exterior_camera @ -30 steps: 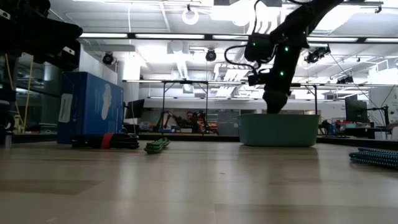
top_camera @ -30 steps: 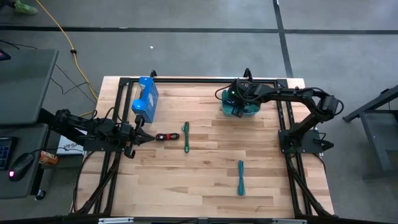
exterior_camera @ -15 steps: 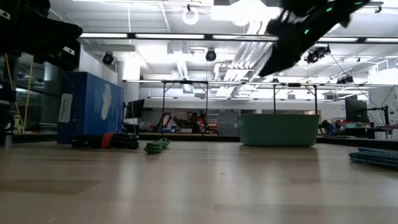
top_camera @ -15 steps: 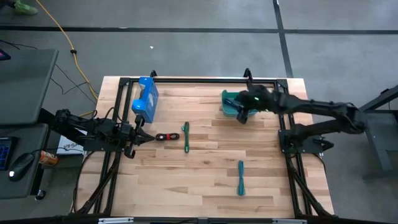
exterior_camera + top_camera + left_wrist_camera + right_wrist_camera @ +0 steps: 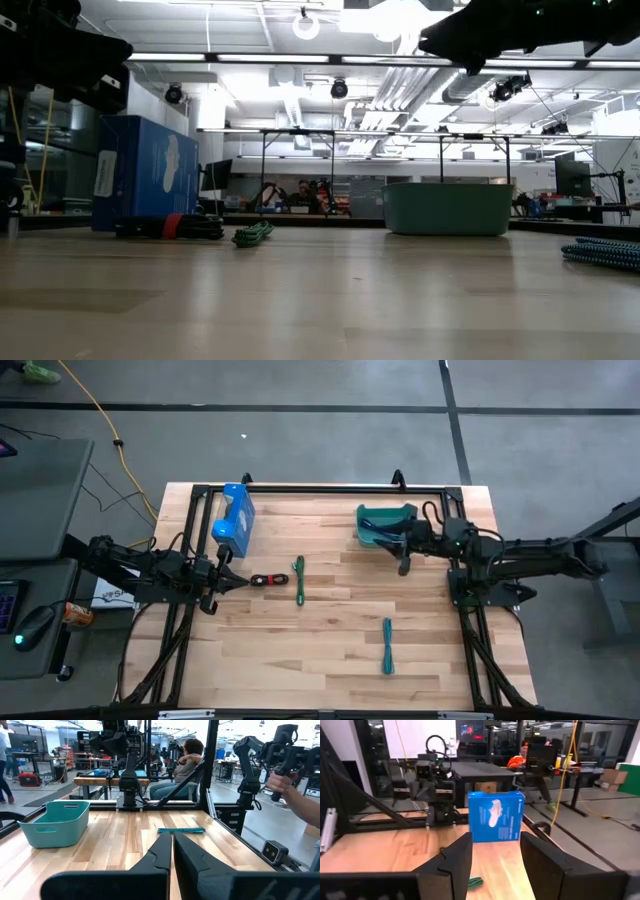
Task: Pick and place USB-C Cables
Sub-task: Put the black charger cable into the green bin
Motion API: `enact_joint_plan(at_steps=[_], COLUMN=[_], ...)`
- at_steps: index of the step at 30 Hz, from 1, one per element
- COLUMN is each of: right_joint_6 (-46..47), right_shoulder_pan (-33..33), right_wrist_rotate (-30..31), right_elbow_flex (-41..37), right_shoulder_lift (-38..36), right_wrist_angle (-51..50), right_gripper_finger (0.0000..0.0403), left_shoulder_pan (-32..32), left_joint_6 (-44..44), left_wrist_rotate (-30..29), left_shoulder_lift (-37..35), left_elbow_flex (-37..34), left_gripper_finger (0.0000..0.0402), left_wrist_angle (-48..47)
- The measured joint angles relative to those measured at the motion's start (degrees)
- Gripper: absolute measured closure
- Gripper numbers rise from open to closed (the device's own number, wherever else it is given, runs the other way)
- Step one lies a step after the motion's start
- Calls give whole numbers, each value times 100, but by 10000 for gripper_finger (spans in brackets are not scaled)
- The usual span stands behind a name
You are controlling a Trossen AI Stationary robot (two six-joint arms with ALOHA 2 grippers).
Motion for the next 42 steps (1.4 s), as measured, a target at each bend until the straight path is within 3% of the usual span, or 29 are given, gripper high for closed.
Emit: enact_joint_plan(at_steps=[17, 28, 42], right_joint_6=[147, 384, 239], right_shoulder_pan=[625, 943, 991], right_wrist_rotate=[0, 0, 4], right_elbow_flex=[9, 11, 15], right_shoulder_lift=[7, 11, 10], right_wrist_angle=[618, 466, 692], right_gripper_finger=[245, 245, 245], left_shoulder_pan=[0, 0, 0], left_joint_6=[0, 21, 358], left_wrist_rotate=[1, -15, -51], left_shoulder_lift=[0, -2, -2], left_elbow_flex=[0, -1, 0], left_gripper_finger=[401, 401, 401], left_wrist_angle=[0, 208, 242])
